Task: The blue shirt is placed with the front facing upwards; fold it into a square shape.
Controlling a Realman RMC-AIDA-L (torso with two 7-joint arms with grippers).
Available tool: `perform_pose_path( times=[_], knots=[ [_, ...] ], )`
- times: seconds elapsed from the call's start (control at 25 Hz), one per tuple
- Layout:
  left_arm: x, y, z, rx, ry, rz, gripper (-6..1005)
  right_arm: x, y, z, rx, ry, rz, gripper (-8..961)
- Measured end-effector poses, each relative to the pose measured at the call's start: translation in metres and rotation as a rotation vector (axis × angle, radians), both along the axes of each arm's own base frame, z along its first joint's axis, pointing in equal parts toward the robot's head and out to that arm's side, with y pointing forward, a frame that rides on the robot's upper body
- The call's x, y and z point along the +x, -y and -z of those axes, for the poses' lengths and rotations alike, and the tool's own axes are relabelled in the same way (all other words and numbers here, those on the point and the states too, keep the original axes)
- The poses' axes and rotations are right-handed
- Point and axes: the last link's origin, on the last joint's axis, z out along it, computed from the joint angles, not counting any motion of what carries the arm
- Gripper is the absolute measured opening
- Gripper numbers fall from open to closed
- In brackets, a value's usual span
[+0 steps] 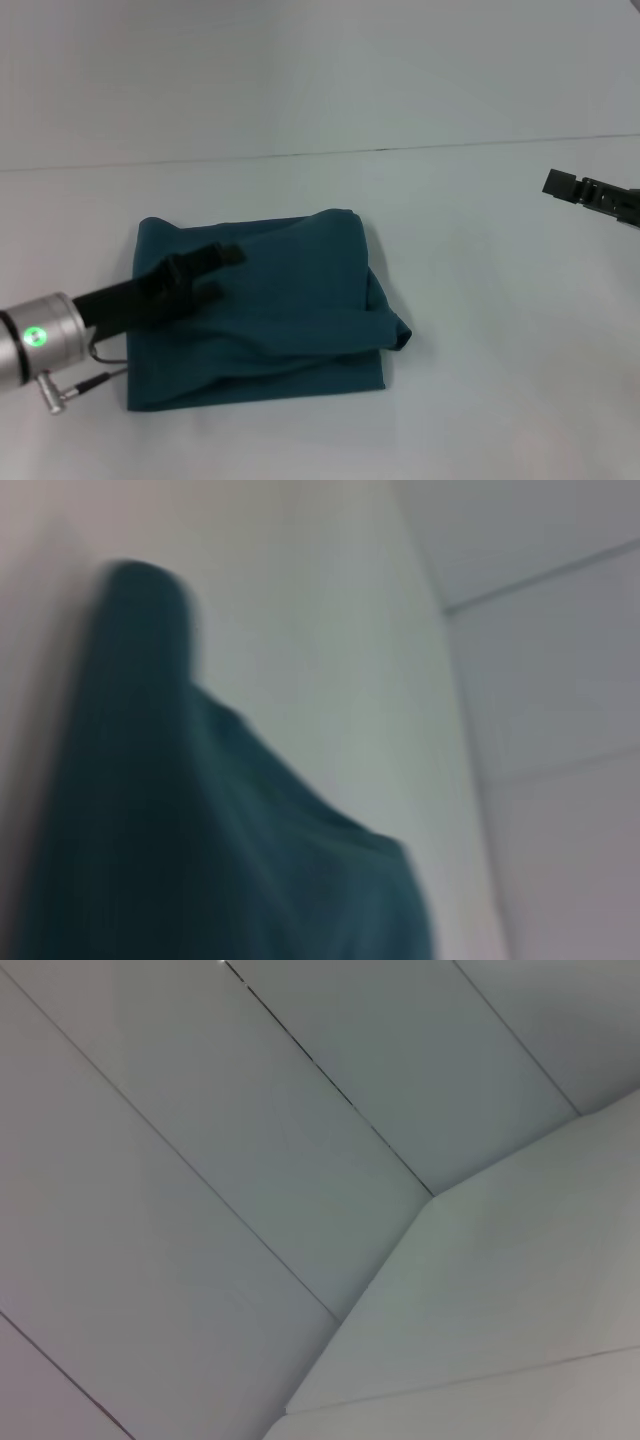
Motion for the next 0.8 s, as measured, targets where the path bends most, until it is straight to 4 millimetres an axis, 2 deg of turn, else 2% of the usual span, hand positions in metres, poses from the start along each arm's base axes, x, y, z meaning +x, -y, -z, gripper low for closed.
perform_pose_path(
  times=[0.16, 0.28, 0.44, 0.68, 0.8],
  knots=[
    [0.008, 0.012, -0.021, -0.004, 0.086, 0.097, 793, -0.001, -0.001, -0.001, 0.000, -0.003, -0.003, 805],
    [0.009, 0.024, -0.025, -0.030, 0.140, 0.122, 793, -0.003, -0.002, 0.000, -0.001, 0.000, -0.010, 805],
    [0.008, 0.032, -0.007, -0.062, 0.157, 0.092, 793, -0.004, -0.003, 0.002, 0.001, 0.000, -0.010, 805],
    [0.020, 0.029, 0.022, -0.136, 0.119, 0.116, 792, -0.004, -0.003, 0.003, -0.003, 0.000, -0.010, 805],
    [0.019, 0.028, 0.031, -0.169, 0.064, 0.114, 792, -0.003, -0.002, 0.006, -0.015, -0.001, -0.006, 805]
  ],
)
